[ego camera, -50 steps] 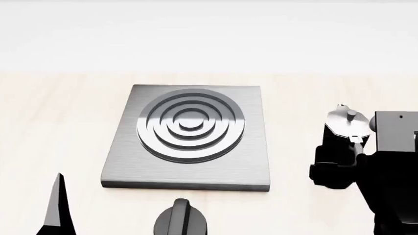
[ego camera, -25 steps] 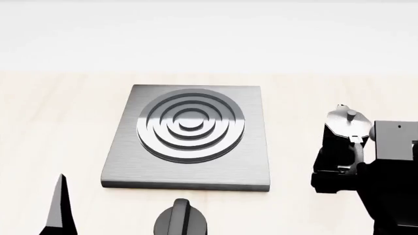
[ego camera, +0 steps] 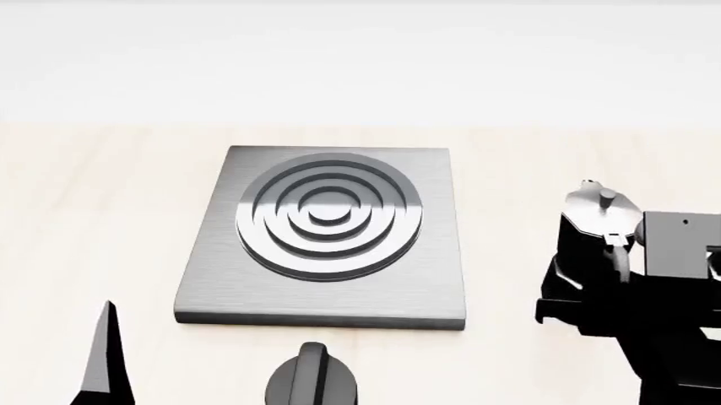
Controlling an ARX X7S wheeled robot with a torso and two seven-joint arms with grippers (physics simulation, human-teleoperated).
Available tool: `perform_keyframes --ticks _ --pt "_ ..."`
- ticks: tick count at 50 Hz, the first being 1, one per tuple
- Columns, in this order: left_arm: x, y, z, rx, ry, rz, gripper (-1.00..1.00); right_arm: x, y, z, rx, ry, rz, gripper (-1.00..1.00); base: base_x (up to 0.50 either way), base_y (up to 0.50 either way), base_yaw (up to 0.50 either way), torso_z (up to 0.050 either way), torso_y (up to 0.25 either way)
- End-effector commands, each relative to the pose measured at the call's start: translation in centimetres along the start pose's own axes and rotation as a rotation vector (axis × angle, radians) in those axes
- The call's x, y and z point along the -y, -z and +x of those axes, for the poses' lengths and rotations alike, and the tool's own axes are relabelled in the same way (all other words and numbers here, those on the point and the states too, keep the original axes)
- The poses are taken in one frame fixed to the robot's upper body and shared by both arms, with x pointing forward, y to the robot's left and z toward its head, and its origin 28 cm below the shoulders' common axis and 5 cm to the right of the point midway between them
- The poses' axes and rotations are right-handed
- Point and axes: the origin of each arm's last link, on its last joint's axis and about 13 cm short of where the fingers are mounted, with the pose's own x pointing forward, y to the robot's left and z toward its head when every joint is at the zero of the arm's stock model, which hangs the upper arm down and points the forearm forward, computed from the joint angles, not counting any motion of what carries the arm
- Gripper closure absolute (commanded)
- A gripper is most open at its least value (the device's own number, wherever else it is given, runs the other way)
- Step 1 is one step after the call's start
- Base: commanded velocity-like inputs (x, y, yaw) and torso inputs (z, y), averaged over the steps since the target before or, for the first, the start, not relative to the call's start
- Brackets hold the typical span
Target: Put both moka pots on the stove.
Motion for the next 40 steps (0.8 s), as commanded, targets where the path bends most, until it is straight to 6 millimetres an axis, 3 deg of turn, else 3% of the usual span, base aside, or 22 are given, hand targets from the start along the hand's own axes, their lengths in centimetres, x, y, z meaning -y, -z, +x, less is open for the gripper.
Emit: perform_keyframes --ticks 1,18,29,40 --pt "0.0 0.0 0.0 0.001 0.001 -0.001 -1.00 0.0 -0.1 -0.1 0.007 -0.001 -0.011 1.00 0.00 0.00 0.00 0.000 0.000" --pt "0.0 0.0 0.0 -0.001 0.001 -0.001 -1.00 0.0 -0.2 -0.2 0.034 0.009 -0.016 1.00 0.00 0.00 0.00 0.000 0.000" --pt "0.0 0.0 0.0 0.000 0.003 0.003 -1.00 -0.5 -1.5 -1.1 0.135 0.024 -0.037 1.00 0.00 0.00 0.00 0.000 0.001" --pt "0.0 -0.1 0.0 -0.001 0.000 0.002 -1.00 -1.6 -4.2 -3.1 0.243 -0.006 -0.089 1.00 0.00 0.00 0.00 0.000 0.001"
